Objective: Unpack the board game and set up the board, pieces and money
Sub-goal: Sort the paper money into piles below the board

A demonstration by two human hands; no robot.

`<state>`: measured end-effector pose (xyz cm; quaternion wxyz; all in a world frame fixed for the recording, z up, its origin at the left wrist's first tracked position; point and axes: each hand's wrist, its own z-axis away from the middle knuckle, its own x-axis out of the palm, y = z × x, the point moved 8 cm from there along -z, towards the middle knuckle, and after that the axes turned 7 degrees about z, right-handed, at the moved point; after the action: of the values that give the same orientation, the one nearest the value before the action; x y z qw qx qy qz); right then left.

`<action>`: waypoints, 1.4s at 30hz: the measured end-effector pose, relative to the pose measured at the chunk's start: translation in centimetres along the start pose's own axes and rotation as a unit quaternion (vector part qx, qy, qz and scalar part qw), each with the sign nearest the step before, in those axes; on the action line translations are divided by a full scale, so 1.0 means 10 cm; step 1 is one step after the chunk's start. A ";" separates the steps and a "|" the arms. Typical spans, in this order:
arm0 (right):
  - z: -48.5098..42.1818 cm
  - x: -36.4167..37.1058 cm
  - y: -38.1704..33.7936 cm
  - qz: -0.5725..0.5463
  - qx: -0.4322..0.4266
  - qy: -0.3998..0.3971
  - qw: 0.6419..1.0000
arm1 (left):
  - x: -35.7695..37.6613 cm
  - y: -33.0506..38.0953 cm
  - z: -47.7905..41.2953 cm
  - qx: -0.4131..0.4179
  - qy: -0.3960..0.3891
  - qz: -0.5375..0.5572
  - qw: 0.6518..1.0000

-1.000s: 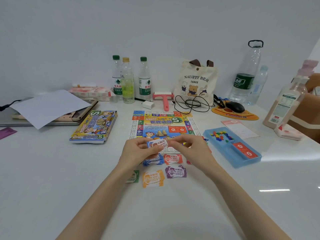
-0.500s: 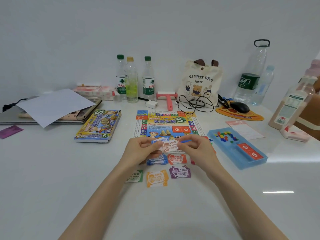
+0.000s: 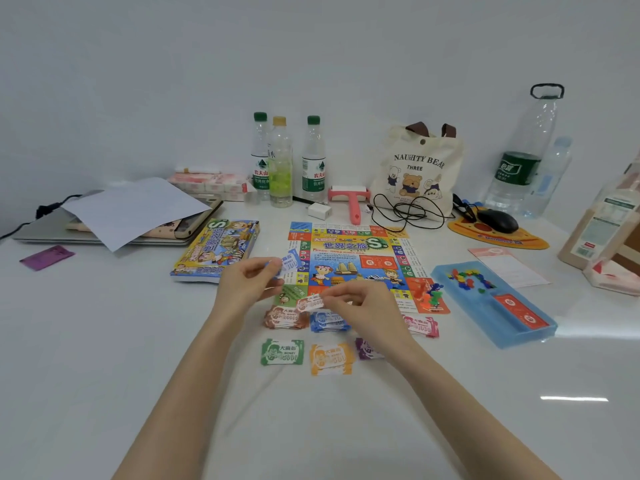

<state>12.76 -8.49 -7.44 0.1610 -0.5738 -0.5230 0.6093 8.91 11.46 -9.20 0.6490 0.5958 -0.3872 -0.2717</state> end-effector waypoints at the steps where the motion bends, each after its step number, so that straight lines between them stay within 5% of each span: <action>1: -0.03 0.07 -0.02 0.007 -0.001 -0.005 1.000 | -0.03 0.00 -0.01 0.000 0.004 0.000 1.000; 21: -0.13 0.47 -0.07 0.162 -0.032 -0.033 0.986 | -0.08 0.02 -0.05 0.016 0.006 -0.003 1.000; 30: -0.16 -0.03 -0.11 0.035 -0.022 0.094 0.995 | 0.17 0.00 0.07 -0.023 -0.094 -0.035 0.995; 42: -0.10 -0.17 0.15 0.032 0.063 0.017 0.997 | 0.43 0.02 0.19 0.052 -0.164 -0.195 0.966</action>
<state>14.75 -10.03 -7.54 0.1866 -0.5891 -0.4621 0.6361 9.70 6.92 -8.22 0.4792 0.6404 -0.3780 -0.4662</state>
